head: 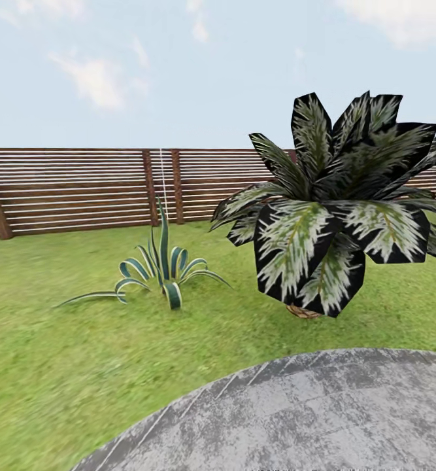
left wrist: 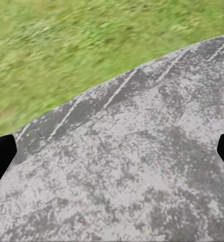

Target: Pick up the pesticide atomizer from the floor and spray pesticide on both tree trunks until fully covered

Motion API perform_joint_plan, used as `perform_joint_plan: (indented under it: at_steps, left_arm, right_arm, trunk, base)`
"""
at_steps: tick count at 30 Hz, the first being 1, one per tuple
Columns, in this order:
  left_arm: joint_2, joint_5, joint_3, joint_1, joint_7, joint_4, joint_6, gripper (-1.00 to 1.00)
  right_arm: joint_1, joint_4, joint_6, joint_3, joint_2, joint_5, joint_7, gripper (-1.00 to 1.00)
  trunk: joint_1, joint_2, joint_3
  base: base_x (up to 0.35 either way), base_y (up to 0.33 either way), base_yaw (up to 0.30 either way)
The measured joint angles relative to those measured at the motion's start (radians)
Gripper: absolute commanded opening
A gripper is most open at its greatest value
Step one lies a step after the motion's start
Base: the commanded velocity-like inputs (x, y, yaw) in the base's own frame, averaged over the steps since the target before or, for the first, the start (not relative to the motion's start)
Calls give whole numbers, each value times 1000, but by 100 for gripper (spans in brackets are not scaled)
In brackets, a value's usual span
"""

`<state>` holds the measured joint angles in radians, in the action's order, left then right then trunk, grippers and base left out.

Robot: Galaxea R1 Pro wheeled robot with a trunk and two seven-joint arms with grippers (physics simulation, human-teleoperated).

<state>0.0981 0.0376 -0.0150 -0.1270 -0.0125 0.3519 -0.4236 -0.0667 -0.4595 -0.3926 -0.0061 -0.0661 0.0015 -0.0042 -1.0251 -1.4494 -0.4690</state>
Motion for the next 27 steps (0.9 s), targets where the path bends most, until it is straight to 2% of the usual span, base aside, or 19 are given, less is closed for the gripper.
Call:
perform_joint_plan:
  at_steps: [7,24,27]
  left_arm:
    - [0,0,0,0,0,0,0,100]
    - [-2,-1,2,-2,1,10,-2,100]
    - [-2,-1,2,-2,1,12,-2,100]
  right_arm:
    - [0,6,0,-1,0,0,0,100]
    - [0,7,0,-1,0,0,0,100]
    - [0,8,0,-1,0,0,0,100]
  trunk:
    - [0,0,0]
    - [0,0,0]
    - [-11,-21,-9]
  base:
    - [0,177,-273]
    - [0,7,-274]
    - [0,0,-274]
